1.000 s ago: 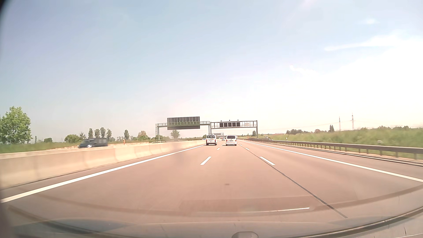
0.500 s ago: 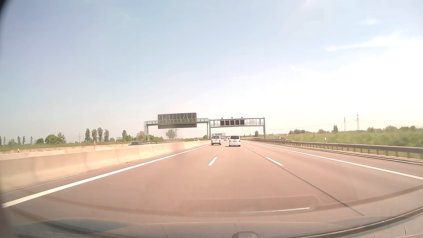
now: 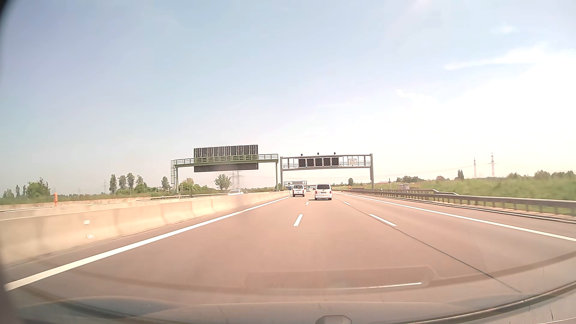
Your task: Follow the waypoints while adhering to traffic rules and regulations
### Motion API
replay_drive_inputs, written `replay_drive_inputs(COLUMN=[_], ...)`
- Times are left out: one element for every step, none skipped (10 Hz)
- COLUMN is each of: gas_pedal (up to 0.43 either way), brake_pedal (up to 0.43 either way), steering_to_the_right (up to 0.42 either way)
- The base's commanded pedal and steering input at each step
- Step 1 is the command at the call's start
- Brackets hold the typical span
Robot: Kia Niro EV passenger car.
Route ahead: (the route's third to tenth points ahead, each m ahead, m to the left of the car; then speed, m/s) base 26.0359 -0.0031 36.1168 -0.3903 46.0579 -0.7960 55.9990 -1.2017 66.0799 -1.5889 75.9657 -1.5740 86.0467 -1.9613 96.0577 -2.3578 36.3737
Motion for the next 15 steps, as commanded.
replay_drive_inputs(gas_pedal=[0.331, 0.331, 0.331, 0.331, 0.331, 0.331, 0.331, 0.331, 0.331, 0.319, 0.311, 0.299, 0.299, 0.299, 0.299], brake_pedal=[0.000, 0.000, 0.000, 0.000, 0.000, 0.000, 0.000, 0.000, 0.000, 0.000, 0.000, 0.000, 0.000, 0.000, 0.000], steering_to_the_right=[-0.002, -0.002, -0.002, -0.003, -0.003, -0.003, -0.003, -0.002, -0.001, -0.001, -0.001, -0.001, -0.001, -0.001, -0.001])
